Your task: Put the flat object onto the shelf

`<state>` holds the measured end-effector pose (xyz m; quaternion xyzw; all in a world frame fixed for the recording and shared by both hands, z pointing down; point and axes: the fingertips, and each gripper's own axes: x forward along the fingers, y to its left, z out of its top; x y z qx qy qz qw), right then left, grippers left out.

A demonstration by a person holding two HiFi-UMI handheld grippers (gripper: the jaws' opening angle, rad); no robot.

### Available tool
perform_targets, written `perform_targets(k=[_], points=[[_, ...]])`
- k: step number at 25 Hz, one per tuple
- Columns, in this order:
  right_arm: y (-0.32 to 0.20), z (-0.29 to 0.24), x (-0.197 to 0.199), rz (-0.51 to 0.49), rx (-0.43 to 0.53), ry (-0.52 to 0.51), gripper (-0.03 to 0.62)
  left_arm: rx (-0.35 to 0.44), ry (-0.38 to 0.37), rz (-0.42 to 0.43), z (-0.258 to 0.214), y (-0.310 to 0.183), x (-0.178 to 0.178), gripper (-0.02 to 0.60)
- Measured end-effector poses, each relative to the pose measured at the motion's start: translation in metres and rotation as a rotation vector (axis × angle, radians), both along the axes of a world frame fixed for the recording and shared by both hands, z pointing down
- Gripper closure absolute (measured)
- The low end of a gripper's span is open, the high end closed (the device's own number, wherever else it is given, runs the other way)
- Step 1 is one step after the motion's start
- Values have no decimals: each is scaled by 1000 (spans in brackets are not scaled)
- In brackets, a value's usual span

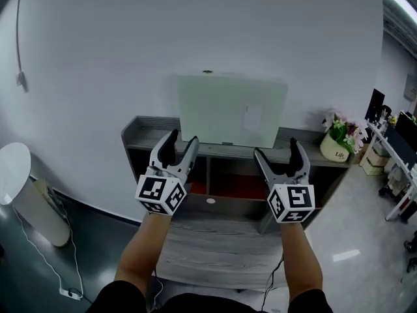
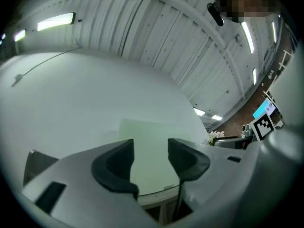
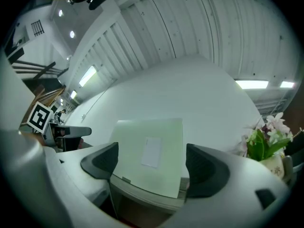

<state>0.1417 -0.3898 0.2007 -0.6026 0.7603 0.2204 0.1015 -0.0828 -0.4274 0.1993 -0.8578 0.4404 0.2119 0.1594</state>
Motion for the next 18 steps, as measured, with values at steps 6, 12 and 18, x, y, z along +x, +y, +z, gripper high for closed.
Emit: perform_targets(k=[6, 12, 18], points=[[41, 30, -4, 32, 32, -10, 461, -79, 32, -13, 48, 18, -7, 535], [54, 77, -6, 52, -38, -14, 566, -162, -64, -43, 103, 33, 4, 574], [62, 138, -10, 30, -165, -32, 568, -244, -126, -50, 161, 50, 8, 574]])
